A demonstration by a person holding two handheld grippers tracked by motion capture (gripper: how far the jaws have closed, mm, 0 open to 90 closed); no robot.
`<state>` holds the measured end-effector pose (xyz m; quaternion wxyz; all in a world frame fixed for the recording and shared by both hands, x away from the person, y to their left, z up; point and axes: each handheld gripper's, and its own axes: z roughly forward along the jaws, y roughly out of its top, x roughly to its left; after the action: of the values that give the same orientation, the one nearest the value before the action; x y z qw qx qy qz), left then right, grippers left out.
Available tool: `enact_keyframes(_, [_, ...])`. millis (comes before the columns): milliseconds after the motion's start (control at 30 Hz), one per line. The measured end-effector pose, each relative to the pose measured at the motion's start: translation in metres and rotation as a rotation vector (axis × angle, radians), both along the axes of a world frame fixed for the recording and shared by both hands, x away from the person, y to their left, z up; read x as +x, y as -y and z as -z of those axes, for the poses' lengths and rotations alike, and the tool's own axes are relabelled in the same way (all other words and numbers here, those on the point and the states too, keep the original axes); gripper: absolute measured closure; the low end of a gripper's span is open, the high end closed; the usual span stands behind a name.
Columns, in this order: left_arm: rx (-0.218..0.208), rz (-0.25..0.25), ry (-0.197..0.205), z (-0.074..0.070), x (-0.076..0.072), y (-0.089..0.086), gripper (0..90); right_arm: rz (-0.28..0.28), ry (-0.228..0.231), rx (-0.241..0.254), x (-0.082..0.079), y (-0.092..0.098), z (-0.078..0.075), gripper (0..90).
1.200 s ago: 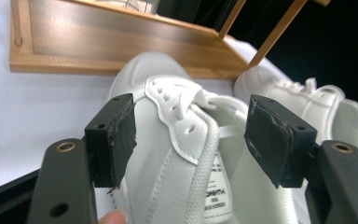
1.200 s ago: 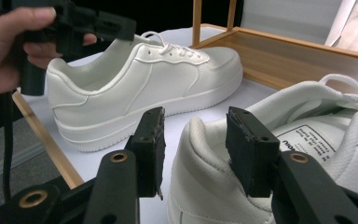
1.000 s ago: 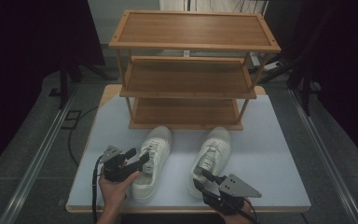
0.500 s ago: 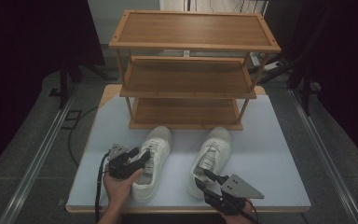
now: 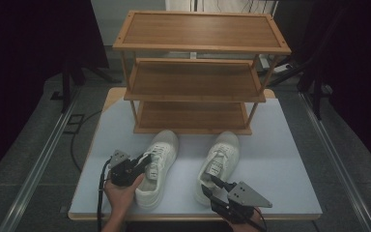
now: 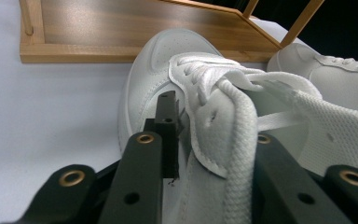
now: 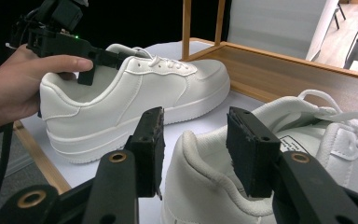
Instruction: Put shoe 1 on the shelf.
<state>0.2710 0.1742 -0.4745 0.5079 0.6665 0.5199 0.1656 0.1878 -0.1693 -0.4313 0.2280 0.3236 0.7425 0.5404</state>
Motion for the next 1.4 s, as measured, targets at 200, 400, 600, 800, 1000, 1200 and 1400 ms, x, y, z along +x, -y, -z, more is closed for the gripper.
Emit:
enact_keyframes(200, [-0.113, -0.017, 0.001, 0.004, -0.001, -0.014, 81.6, 0.003, 0.005, 0.0, 0.0, 0.0, 0.0, 56.1])
enact_keyframes(400, [-0.235, -0.017, -0.002, 0.007, -0.006, -0.028, 81.8, 0.011, 0.009, 0.011, 0.0, 0.003, -0.002, 56.1])
enact_keyframes(600, [-0.333, -0.012, 0.033, -0.002, -0.015, -0.04, 81.8, 0.015, 0.03, 0.027, -0.003, 0.004, -0.007, 56.2])
enact_keyframes(800, [-0.369, -0.014, 0.089, -0.018, -0.025, -0.046, 81.8, 0.019, 0.036, 0.037, -0.003, 0.007, -0.009, 56.2])
enact_keyframes(1000, [-0.409, -0.005, 0.123, -0.029, -0.032, -0.049, 81.9, 0.024, 0.036, 0.047, -0.003, 0.009, -0.01, 56.2])
enact_keyframes(1200, [-0.466, 0.018, 0.141, -0.037, -0.036, -0.049, 81.9, 0.024, 0.036, 0.053, -0.003, 0.009, -0.011, 56.2])
enact_keyframes(1400, [-0.482, 0.02, 0.164, -0.045, -0.038, -0.047, 81.9, 0.026, 0.038, 0.066, -0.003, 0.011, -0.013, 56.3])
